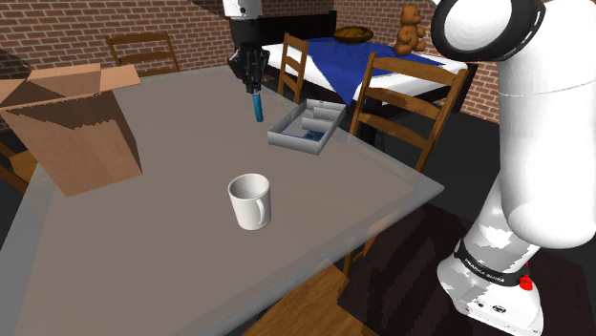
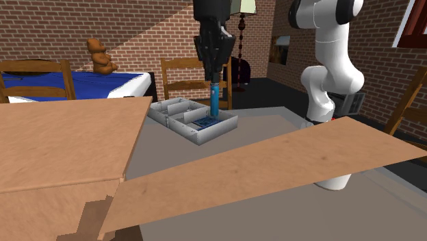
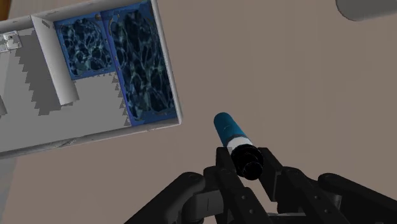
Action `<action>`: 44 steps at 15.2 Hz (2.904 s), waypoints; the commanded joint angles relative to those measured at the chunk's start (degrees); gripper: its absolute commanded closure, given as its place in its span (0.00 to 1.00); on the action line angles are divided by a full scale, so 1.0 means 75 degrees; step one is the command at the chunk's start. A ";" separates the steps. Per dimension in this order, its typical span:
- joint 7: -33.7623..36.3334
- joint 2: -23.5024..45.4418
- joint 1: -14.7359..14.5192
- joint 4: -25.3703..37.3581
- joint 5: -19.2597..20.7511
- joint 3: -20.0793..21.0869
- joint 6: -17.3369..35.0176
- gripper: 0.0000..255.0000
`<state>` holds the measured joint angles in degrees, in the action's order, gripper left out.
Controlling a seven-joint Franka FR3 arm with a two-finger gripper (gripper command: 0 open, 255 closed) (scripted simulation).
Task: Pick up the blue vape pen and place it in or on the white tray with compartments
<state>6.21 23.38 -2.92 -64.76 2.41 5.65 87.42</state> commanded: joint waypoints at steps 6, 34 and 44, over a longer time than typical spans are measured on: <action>-0.1111 -0.0323 0.0819 -0.0291 -0.0133 -0.0318 -0.0014 1.00; -0.3153 -0.0359 0.2295 -0.1501 -0.0333 -0.0930 0.1174 1.00; -0.3150 -0.0409 0.2292 -0.2175 -0.0331 -0.0929 0.1799 1.00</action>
<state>-17.45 20.12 14.31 -80.65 -0.06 -1.34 100.86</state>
